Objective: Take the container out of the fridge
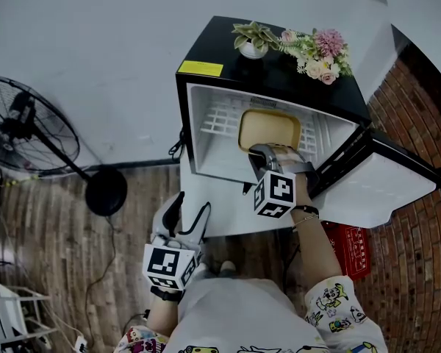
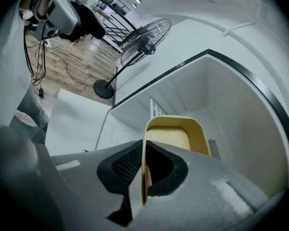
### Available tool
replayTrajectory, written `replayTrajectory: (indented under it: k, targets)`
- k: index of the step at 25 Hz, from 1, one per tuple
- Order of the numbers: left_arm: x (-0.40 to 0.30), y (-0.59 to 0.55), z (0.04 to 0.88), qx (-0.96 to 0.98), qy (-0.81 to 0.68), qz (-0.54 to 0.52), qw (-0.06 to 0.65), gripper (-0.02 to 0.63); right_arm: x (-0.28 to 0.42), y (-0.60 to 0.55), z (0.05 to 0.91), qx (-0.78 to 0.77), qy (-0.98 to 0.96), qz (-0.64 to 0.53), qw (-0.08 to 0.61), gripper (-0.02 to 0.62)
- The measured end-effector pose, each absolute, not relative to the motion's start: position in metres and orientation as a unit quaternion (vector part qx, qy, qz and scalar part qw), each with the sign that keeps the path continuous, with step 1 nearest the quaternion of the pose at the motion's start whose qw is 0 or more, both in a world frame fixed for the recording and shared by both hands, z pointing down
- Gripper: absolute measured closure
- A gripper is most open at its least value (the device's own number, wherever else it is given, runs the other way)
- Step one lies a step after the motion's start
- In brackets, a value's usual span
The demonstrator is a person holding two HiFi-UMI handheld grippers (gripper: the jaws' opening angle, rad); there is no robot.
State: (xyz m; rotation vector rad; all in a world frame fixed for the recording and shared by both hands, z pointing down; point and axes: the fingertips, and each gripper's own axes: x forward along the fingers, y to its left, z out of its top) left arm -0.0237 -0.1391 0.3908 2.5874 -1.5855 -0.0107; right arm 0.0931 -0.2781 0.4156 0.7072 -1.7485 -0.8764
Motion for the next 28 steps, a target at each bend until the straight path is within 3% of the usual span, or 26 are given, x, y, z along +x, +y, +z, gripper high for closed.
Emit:
replayTrajectory:
  k: [28]
  targets:
    - [-0.012, -0.12, 0.401, 0.857, -0.511, 0.015, 0.058, 0.392, 0.098, -0.184, 0.463, 0.278, -0.796, -0.262, 0.47, 0.581]
